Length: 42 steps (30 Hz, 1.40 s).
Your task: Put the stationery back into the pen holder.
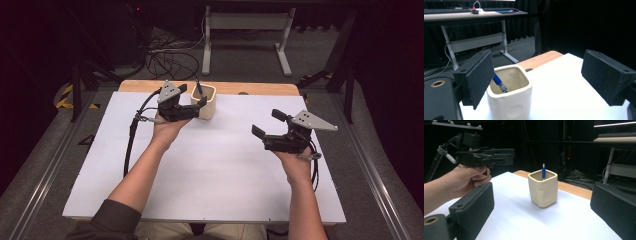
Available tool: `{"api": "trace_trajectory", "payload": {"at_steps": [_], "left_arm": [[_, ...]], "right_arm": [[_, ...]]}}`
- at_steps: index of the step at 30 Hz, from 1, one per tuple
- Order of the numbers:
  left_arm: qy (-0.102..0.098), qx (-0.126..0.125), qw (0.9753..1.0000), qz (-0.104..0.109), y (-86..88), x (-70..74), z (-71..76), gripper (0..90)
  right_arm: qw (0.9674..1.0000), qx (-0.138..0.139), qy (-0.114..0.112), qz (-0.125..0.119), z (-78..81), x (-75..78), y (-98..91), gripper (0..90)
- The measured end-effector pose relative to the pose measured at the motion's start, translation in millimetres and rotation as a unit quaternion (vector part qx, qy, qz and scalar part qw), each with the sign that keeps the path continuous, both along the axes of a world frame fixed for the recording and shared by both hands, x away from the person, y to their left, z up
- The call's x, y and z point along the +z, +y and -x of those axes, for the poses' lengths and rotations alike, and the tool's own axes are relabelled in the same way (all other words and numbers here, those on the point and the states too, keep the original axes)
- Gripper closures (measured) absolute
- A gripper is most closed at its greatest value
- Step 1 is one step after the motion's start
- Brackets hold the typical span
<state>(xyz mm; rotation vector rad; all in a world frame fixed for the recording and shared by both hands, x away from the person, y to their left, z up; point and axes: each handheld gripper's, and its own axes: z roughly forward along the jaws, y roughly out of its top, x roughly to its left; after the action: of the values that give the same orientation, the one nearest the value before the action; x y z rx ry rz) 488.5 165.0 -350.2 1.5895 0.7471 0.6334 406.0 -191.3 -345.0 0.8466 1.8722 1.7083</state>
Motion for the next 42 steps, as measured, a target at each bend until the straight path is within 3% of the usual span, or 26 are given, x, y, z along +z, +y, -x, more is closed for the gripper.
{"api": "trace_trajectory", "payload": {"at_steps": [15, 27, 42], "left_arm": [[-0.01, -0.014, 0.9998, 0.005, 16.1, 9.6, 27.2, 10.9], [-0.007, -0.023, 0.9997, 0.003, 29.1, 11.4, 45.0, 9.5], [-0.013, -0.013, 0.9998, 0.011, 52.6, 10.3, 66.5, 8.6]], "right_arm": [[1.0, -0.002, -0.001, 0.0, -0.3, -0.5, -0.5, 5.2], [1.0, -0.004, 0.0, 0.002, -0.3, -1.0, 0.1, 4.8], [1.0, -0.009, -0.001, -0.002, -0.7, -1.3, -1.7, 3.8]]}}
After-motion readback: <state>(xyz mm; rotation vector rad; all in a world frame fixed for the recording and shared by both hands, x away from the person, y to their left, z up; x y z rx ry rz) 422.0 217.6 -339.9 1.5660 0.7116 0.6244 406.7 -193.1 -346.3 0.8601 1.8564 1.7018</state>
